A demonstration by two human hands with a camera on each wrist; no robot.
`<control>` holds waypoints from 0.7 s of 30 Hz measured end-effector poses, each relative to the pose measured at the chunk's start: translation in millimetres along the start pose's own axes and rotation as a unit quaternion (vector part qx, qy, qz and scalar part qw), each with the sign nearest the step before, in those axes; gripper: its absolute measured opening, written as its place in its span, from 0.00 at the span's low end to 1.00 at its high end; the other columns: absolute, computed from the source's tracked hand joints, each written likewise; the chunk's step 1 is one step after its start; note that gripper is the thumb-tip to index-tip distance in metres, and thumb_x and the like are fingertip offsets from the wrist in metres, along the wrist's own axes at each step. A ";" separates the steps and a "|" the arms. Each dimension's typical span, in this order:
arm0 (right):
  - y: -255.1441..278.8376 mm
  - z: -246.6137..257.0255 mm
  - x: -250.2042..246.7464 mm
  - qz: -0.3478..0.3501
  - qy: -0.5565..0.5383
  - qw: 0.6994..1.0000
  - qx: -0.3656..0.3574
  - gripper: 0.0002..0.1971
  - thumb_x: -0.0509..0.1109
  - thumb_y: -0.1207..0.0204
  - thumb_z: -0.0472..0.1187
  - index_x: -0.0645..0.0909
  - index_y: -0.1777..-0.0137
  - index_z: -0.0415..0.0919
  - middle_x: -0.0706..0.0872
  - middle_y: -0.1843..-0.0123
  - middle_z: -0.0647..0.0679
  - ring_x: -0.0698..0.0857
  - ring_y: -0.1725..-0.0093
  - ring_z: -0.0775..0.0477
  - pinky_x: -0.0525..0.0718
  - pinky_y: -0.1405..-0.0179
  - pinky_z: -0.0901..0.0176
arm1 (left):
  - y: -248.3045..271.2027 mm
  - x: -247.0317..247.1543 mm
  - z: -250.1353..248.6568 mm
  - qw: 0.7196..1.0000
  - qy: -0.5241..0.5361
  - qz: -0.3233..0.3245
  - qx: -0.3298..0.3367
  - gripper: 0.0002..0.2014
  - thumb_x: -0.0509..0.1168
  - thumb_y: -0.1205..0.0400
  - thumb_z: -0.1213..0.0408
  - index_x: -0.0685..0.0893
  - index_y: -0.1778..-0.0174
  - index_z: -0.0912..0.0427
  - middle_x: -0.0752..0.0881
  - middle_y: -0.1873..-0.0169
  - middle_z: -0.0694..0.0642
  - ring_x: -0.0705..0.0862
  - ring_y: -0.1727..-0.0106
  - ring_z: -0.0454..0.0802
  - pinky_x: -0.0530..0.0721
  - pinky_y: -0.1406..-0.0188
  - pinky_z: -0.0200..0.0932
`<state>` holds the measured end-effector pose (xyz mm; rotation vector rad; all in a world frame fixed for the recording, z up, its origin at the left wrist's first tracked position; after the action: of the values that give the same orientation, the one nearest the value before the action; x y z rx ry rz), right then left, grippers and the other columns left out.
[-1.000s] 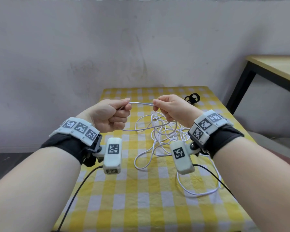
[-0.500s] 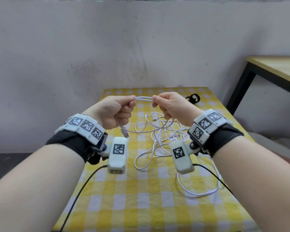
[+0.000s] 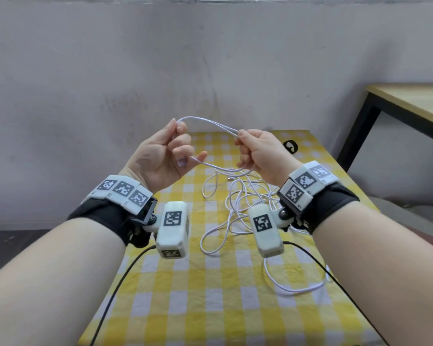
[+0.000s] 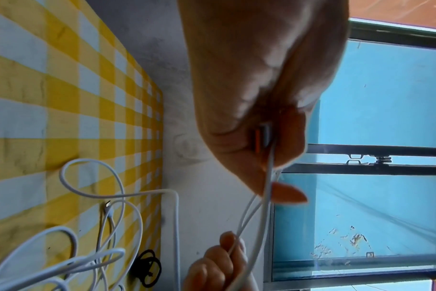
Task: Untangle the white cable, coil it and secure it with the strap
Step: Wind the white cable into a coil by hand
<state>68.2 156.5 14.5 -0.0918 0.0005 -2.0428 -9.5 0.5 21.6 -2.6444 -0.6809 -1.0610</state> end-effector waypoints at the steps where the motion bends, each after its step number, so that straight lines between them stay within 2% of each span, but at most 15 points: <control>1: 1.3 -1.3 2.3 0.009 0.007 1.000 0.007 0.14 0.55 0.13 0.38 0.75 0.61 0.38 0.72 0.76 0.50 0.73 0.84 0.58 0.81 0.81 0.64 | -0.6 0.2 -0.7 1.000 0.015 -0.009 0.004 0.14 0.53 0.17 0.53 0.73 0.66 0.52 0.63 0.83 0.47 0.63 0.83 0.39 0.86 0.69 0.37; 2: 2.6 -2.5 3.5 0.017 0.013 1.000 0.016 0.14 0.56 0.13 0.38 0.75 0.60 0.38 0.74 0.73 0.48 0.76 0.83 0.57 0.83 0.79 0.63 | -1.2 -1.1 -2.5 1.000 0.017 -0.021 0.010 0.16 0.51 0.15 0.52 0.73 0.66 0.52 0.61 0.83 0.47 0.57 0.82 0.40 0.77 0.78 0.31; 3: 3.8 -3.2 3.6 0.021 0.018 0.999 0.026 0.13 0.56 0.13 0.39 0.76 0.59 0.38 0.75 0.71 0.46 0.78 0.82 0.56 0.83 0.80 0.63 | -1.6 -3.4 -4.5 0.999 0.006 -0.036 0.018 0.17 0.49 0.14 0.52 0.72 0.66 0.52 0.61 0.84 0.48 0.53 0.81 0.41 0.68 0.82 0.29; 5: 4.9 -3.6 2.4 0.021 0.028 0.999 0.039 0.13 0.56 0.14 0.39 0.77 0.59 0.39 0.77 0.70 0.46 0.75 0.82 0.57 0.75 0.84 0.68 | -1.6 -7.6 -8.5 0.998 -0.024 -0.056 0.028 0.17 0.47 0.13 0.52 0.70 0.66 0.52 0.60 0.84 0.47 0.50 0.80 0.42 0.59 0.85 0.30; 7: 4.6 -3.4 1.2 0.018 0.030 0.999 0.041 0.13 0.56 0.14 0.39 0.77 0.59 0.40 0.78 0.70 0.46 0.70 0.83 0.58 0.65 0.88 0.71 | -1.6 -9.4 -9.2 0.997 -0.039 -0.063 0.023 0.17 0.47 0.13 0.52 0.70 0.66 0.52 0.54 0.81 0.47 0.49 0.80 0.42 0.57 0.86 0.31; 9: 4.0 -3.4 0.6 0.018 0.027 0.999 0.039 0.13 0.55 0.13 0.39 0.77 0.58 0.42 0.79 0.69 0.47 0.66 0.83 0.58 0.59 0.88 0.71 | -1.6 -10.4 -8.2 0.996 -0.054 -0.068 0.010 0.17 0.47 0.13 0.52 0.70 0.66 0.51 0.52 0.77 0.46 0.49 0.80 0.42 0.57 0.86 0.31; 11: 4.2 -4.0 0.2 0.021 0.036 0.998 0.040 0.13 0.55 0.13 0.40 0.78 0.57 0.43 0.82 0.68 0.47 0.65 0.81 0.57 0.57 0.86 0.70 | -0.7 -11.6 -6.6 0.995 -0.067 -0.069 -0.006 0.16 0.48 0.14 0.52 0.71 0.66 0.51 0.52 0.78 0.46 0.50 0.80 0.42 0.57 0.85 0.30; 14: 4.8 -5.9 0.2 0.033 0.051 0.997 0.045 0.13 0.55 0.13 0.42 0.79 0.55 0.44 0.85 0.67 0.48 0.64 0.79 0.56 0.58 0.85 0.69 | 0.6 -11.7 -4.1 0.996 -0.063 -0.063 -0.025 0.15 0.50 0.15 0.53 0.72 0.66 0.52 0.60 0.84 0.46 0.53 0.83 0.41 0.58 0.85 0.30; 16: 4.1 -9.1 -2.1 0.038 0.063 0.996 0.051 0.12 0.57 0.14 0.42 0.80 0.54 0.43 0.85 0.67 0.49 0.63 0.80 0.57 0.59 0.85 0.70 | 0.5 -12.2 -6.3 0.997 -0.049 -0.065 -0.015 0.16 0.49 0.14 0.54 0.71 0.66 0.52 0.59 0.84 0.46 0.51 0.81 0.41 0.58 0.85 0.31; 18: 2.8 -12.7 -7.3 0.032 0.091 0.994 0.046 0.11 0.60 0.16 0.42 0.81 0.55 0.41 0.81 0.70 0.49 0.62 0.81 0.58 0.58 0.86 0.70 | -0.5 -17.6 -14.9 0.996 -0.017 -0.087 0.012 0.18 0.48 0.13 0.55 0.70 0.68 0.53 0.59 0.85 0.47 0.51 0.82 0.42 0.57 0.86 0.31; 21: -0.1 -13.1 -23.1 -0.024 0.152 0.988 0.029 0.12 0.66 0.19 0.45 0.81 0.62 0.42 0.70 0.72 0.50 0.61 0.82 0.58 0.58 0.86 0.69 | 0.0 -34.0 -34.2 0.988 0.048 -0.135 0.060 0.20 0.47 0.12 0.57 0.69 0.71 0.54 0.60 0.87 0.48 0.57 0.89 0.42 0.57 0.88 0.33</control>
<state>77.8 176.6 -0.1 0.2591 0.1311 -2.0848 -51.5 -23.2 22.5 -2.4295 -1.0701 -1.1662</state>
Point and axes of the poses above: each hand's wrist, its own y-axis away from the middle knuckle, its own x-axis out of the palm, z = x × y, the point moved 5 cm from there along -y, towards the middle knuckle
